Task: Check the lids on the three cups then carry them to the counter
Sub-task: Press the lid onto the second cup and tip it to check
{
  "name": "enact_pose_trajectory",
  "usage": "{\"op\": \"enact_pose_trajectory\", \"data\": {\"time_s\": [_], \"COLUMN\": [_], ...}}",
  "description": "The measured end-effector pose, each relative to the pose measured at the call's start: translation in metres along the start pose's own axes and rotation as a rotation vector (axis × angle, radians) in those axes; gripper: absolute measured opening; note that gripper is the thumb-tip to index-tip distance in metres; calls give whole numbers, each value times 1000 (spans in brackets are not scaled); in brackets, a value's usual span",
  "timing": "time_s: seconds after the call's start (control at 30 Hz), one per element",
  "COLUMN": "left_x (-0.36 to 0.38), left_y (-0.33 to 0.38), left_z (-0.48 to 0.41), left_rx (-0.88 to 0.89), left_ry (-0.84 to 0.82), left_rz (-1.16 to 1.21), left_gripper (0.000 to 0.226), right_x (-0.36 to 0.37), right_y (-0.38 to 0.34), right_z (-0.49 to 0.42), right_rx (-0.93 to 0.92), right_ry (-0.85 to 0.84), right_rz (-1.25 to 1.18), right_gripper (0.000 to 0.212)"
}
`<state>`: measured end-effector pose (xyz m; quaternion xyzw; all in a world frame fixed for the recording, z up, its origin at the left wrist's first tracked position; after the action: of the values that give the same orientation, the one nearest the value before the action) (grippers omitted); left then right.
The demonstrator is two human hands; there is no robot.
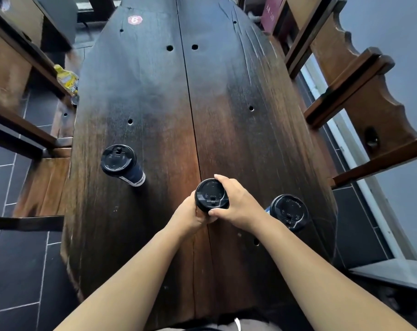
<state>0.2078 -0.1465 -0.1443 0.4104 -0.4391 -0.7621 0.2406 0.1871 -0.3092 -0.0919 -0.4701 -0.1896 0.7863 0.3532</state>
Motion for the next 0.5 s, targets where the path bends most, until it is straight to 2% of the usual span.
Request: {"op": "enact_pose_trajectory", "data": {"time_s": [0.13,0.3,0.4,0.5], "left_x": [-6,-23,-37,-50], "left_y": [2,10,18,30], "left_z": [11,35,55,77], "left_rx": [1,63,94,120], "left_ry": [-22,-17,5,14], "left_rz": [57,84,116,201], "left_gripper": [64,79,74,69], "right_x": [-5,-13,-17,-24], "right_y": [-9,-30,-48,-68], "right_z": [6,22,34,47], "right_rx": [8,0,-19,-24], "right_ry": [23,58,56,40], "right_rz": [-15,-51,-78,-83], "right_gripper": [95,92,89,77]}}
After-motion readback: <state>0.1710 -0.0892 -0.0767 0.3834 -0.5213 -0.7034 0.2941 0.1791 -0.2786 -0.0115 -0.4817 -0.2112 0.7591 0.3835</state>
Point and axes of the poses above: each hand's wrist, its own z-axis away from the middle knuckle, its own x-axis out of the palm, y = z × x, the point moved 3 cm from there along -z, towards the middle knuckle, and after that the axes turned 10 degrees about x, right-handed, at the moved point
